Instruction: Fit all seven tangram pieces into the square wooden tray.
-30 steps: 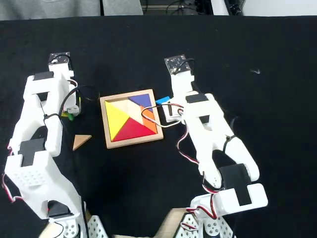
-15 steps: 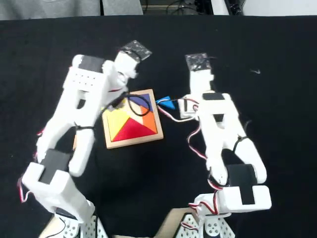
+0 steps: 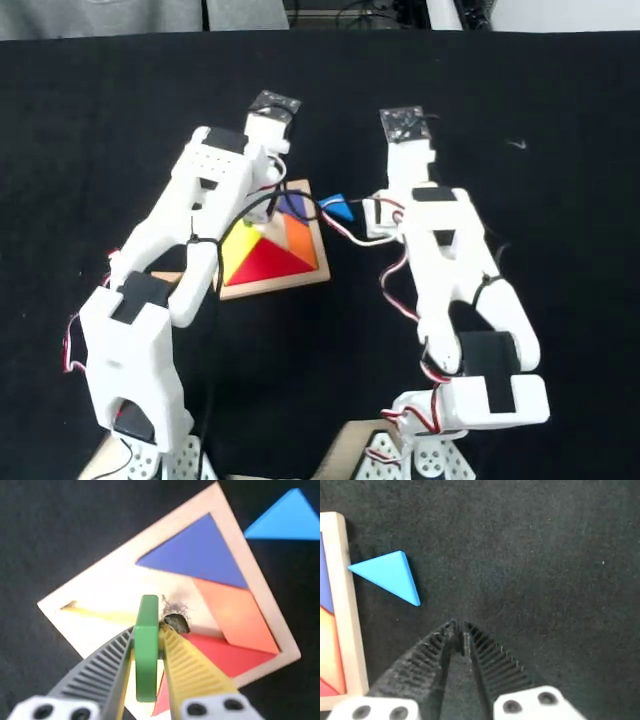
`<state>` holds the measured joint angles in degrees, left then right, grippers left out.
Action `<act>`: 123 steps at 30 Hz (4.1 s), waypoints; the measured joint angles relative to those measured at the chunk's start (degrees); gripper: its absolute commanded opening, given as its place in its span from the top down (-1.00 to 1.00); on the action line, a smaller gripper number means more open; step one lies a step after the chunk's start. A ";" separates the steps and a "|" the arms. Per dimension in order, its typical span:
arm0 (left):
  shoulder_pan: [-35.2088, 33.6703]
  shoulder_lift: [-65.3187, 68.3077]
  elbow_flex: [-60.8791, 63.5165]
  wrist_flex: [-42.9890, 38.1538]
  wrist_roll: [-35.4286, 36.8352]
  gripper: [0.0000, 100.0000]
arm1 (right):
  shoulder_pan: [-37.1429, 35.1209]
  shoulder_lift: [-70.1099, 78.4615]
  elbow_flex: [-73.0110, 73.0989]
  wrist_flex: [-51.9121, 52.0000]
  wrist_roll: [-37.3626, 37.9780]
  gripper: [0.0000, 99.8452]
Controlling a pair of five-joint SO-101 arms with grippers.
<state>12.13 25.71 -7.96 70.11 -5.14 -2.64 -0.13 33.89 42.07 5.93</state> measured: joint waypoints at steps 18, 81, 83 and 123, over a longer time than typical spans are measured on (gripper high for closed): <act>-3.69 7.47 -3.43 -5.54 -1.85 0.93 | 0.00 0.00 0.00 0.00 0.00 0.98; -2.20 12.92 -19.08 12.66 -4.22 0.65 | -0.44 0.00 0.00 0.00 0.00 0.98; -3.60 10.46 -22.42 18.99 -4.57 0.65 | -0.44 0.00 0.00 0.00 0.00 0.98; -28.75 -19.96 40.44 -12.57 -44.31 0.40 | -0.44 0.00 0.00 0.00 0.00 0.98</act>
<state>-16.62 5.76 32.48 57.54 -49.45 -3.08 -0.13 33.89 42.07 5.93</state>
